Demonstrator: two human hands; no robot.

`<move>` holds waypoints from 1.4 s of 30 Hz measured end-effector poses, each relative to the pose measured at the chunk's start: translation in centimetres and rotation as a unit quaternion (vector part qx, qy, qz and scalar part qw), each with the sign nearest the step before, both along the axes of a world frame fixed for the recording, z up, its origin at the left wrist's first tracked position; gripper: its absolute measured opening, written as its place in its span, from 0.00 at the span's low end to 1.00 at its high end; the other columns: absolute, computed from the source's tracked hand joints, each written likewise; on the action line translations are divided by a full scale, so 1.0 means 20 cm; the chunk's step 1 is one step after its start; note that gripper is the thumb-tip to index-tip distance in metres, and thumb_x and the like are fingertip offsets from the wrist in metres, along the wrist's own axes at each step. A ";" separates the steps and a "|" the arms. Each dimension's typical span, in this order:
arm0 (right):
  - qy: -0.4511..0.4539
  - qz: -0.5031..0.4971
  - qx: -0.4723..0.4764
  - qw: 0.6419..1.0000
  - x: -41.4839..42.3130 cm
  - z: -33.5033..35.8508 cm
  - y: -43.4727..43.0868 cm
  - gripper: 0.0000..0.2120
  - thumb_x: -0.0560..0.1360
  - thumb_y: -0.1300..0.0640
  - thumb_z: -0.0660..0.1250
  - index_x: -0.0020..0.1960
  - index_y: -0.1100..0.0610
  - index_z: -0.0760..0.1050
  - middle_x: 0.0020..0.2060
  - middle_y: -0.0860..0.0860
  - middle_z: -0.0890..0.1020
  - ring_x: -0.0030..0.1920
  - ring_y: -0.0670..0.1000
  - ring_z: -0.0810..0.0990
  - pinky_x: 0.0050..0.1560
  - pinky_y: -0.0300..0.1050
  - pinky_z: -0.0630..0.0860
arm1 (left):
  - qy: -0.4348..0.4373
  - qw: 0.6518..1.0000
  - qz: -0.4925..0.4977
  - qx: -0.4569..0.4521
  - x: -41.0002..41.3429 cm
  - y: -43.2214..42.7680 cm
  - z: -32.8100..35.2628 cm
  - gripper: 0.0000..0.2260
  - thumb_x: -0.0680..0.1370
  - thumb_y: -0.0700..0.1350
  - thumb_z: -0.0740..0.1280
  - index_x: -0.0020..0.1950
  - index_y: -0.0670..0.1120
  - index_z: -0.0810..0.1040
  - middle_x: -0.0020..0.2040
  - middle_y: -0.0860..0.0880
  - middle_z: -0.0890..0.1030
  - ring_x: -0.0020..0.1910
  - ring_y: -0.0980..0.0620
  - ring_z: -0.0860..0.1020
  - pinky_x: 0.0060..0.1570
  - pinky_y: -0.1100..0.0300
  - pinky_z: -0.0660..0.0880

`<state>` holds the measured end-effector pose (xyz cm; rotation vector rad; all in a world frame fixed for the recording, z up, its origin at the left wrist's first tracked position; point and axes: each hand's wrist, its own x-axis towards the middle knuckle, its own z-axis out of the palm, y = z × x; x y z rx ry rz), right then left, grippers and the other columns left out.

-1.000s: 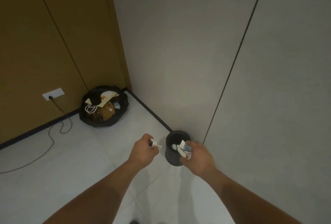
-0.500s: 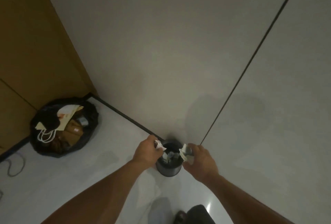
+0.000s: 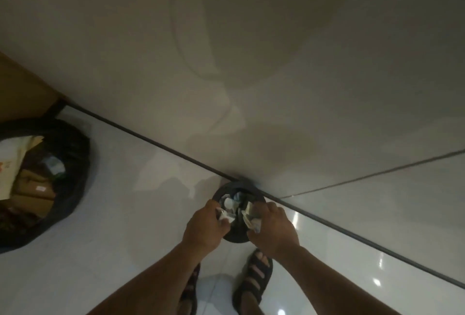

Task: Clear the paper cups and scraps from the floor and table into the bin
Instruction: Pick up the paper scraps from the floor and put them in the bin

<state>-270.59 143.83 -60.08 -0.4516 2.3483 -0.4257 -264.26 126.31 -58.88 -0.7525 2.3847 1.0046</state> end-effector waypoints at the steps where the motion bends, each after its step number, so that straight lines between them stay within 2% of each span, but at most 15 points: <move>1: -0.007 -0.005 0.008 1.000 -0.02 -0.14 -0.02 0.29 0.72 0.46 0.69 0.69 0.47 0.62 0.63 0.49 0.71 0.62 0.50 0.70 0.62 0.44 0.73 | -0.007 1.000 -0.011 0.002 -0.04 -0.01 -0.14 0.10 0.75 0.50 0.67 0.52 0.50 0.70 0.42 0.52 0.77 0.41 0.51 0.77 0.40 0.61 0.71; 3: -0.022 -0.025 0.016 0.999 -0.05 -0.39 -0.05 0.30 0.71 0.47 0.69 0.69 0.47 0.61 0.64 0.48 0.71 0.62 0.50 0.70 0.62 0.44 0.72 | -0.024 0.999 -0.046 0.008 -0.10 -0.03 -0.40 0.13 0.76 0.50 0.66 0.57 0.48 0.71 0.44 0.51 0.77 0.46 0.49 0.79 0.43 0.59 0.74; 5: -0.035 -0.062 0.017 0.997 -0.07 -0.58 -0.07 0.33 0.71 0.46 0.69 0.72 0.47 0.59 0.67 0.48 0.69 0.65 0.51 0.69 0.64 0.46 0.71 | -0.051 0.996 -0.072 0.018 -0.15 -0.05 -0.62 0.19 0.76 0.51 0.66 0.65 0.47 0.68 0.54 0.48 0.78 0.55 0.46 0.78 0.50 0.56 0.74; 7: -0.033 -0.081 0.030 0.996 -0.06 -0.71 -0.08 0.38 0.71 0.46 0.70 0.76 0.48 0.56 0.72 0.49 0.64 0.70 0.52 0.64 0.68 0.48 0.69 | -0.081 0.993 -0.083 0.024 -0.15 -0.07 -0.76 0.27 0.75 0.52 0.67 0.71 0.48 0.63 0.63 0.46 0.75 0.62 0.44 0.74 0.56 0.54 0.73; 9: -0.024 -0.098 0.040 0.994 -0.03 -0.74 -0.08 0.41 0.71 0.46 0.71 0.77 0.49 0.54 0.75 0.49 0.60 0.73 0.53 0.59 0.70 0.50 0.66 | -0.110 0.989 -0.103 0.013 -0.10 -0.10 -0.82 0.31 0.74 0.53 0.67 0.74 0.50 0.60 0.67 0.47 0.72 0.64 0.45 0.72 0.57 0.54 0.70; 13: -0.020 -0.140 0.038 0.989 0.03 -0.63 -0.09 0.40 0.72 0.46 0.70 0.77 0.50 0.53 0.75 0.49 0.59 0.74 0.53 0.57 0.70 0.50 0.65 | -0.111 0.987 -0.120 0.008 -0.04 -0.18 -0.76 0.32 0.73 0.55 0.67 0.74 0.50 0.59 0.69 0.47 0.69 0.66 0.47 0.68 0.57 0.57 0.68; 16: -0.007 -0.154 0.040 0.987 0.05 -0.46 -0.11 0.41 0.72 0.45 0.70 0.78 0.49 0.52 0.76 0.49 0.57 0.76 0.53 0.55 0.71 0.48 0.63 | -0.071 0.985 -0.158 -0.008 -0.10 -0.23 -0.60 0.32 0.73 0.56 0.66 0.74 0.50 0.59 0.70 0.48 0.67 0.68 0.48 0.65 0.58 0.58 0.66; 20: 0.003 -0.183 0.036 0.982 0.10 -0.13 -0.13 0.42 0.72 0.43 0.70 0.78 0.47 0.50 0.78 0.49 0.55 0.77 0.53 0.53 0.72 0.51 0.61 | 0.011 0.979 -0.203 -0.028 -0.21 -0.25 -0.24 0.27 0.73 0.56 0.66 0.69 0.50 0.64 0.67 0.48 0.68 0.67 0.47 0.65 0.59 0.56 0.68; 22: 0.020 -0.200 0.029 0.979 0.13 0.07 -0.13 0.42 0.72 0.44 0.71 0.78 0.47 0.51 0.78 0.49 0.55 0.77 0.53 0.54 0.72 0.51 0.62 | 0.043 0.972 -0.231 -0.031 -0.25 -0.24 -0.02 0.29 0.74 0.55 0.66 0.71 0.49 0.62 0.69 0.47 0.66 0.69 0.46 0.63 0.63 0.53 0.66; 26: 0.053 -0.227 0.016 0.972 0.28 0.48 -0.11 0.41 0.71 0.43 0.72 0.77 0.47 0.54 0.77 0.49 0.57 0.76 0.53 0.55 0.72 0.49 0.62 | 0.065 0.958 -0.276 -0.037 -0.21 -0.18 0.40 0.31 0.75 0.56 0.65 0.74 0.47 0.60 0.73 0.46 0.62 0.72 0.45 0.58 0.67 0.51 0.62; 30: 0.087 -0.261 0.011 0.961 0.47 0.82 0.00 0.42 0.72 0.42 0.70 0.78 0.48 0.51 0.77 0.50 0.56 0.76 0.53 0.55 0.72 0.50 0.63 | 0.054 0.941 -0.333 -0.034 -0.10 -0.06 0.71 0.33 0.75 0.58 0.64 0.75 0.48 0.58 0.74 0.47 0.60 0.73 0.45 0.56 0.68 0.50 0.61; 37: 0.138 -0.394 0.011 0.908 0.84 1.19 0.42 0.42 0.73 0.42 0.69 0.78 0.48 0.50 0.77 0.50 0.56 0.76 0.52 0.55 0.71 0.50 0.65 | 0.064 0.890 -0.452 -0.012 0.11 0.42 1.06 0.34 0.75 0.61 0.61 0.76 0.50 0.55 0.76 0.51 0.54 0.75 0.48 0.51 0.71 0.51 0.57; 42: 0.161 -0.487 0.009 0.858 1.20 1.32 0.82 0.41 0.72 0.43 0.69 0.79 0.48 0.51 0.77 0.49 0.55 0.76 0.52 0.55 0.71 0.49 0.65 | 0.119 0.841 -0.527 -0.015 0.24 0.90 1.26 0.34 0.75 0.60 0.62 0.76 0.49 0.56 0.76 0.49 0.56 0.74 0.48 0.53 0.72 0.53 0.57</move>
